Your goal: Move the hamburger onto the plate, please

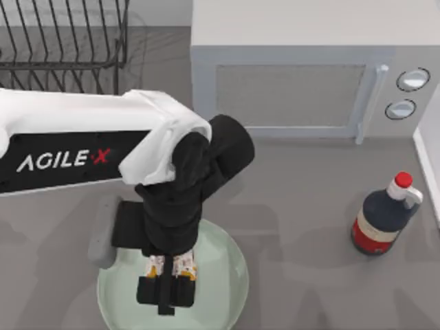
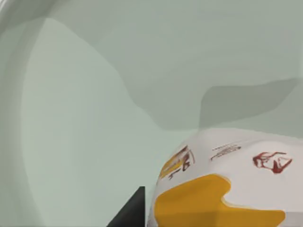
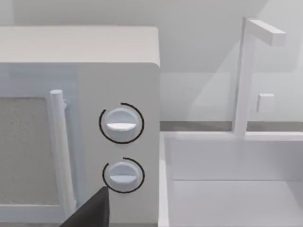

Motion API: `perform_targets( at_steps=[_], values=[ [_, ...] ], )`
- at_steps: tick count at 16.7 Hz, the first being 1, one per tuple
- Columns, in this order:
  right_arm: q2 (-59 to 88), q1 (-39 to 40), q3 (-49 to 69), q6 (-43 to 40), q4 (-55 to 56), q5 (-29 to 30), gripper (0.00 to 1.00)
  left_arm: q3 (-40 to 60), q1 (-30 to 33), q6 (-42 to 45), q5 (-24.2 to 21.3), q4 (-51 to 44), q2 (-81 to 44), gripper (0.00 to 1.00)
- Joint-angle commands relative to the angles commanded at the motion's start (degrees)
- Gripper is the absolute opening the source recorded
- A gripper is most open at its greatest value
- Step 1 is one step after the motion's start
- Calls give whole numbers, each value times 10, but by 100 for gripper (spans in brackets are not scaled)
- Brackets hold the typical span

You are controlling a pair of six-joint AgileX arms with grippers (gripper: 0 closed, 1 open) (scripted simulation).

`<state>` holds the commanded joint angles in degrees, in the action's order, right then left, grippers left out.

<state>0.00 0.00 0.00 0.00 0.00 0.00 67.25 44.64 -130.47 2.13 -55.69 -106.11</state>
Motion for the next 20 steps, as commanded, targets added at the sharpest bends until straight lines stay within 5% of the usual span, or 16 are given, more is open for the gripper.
perform_targets(
  at_steps=[1,14,20],
  values=[
    [0,0,0,0,0,0,100,0,0,0,0,0,0,0],
    [0,0,0,0,0,0,100,0,0,0,0,0,0,98],
    [0,0,0,0,0,0,100,0,0,0,0,0,0,100]
  ],
)
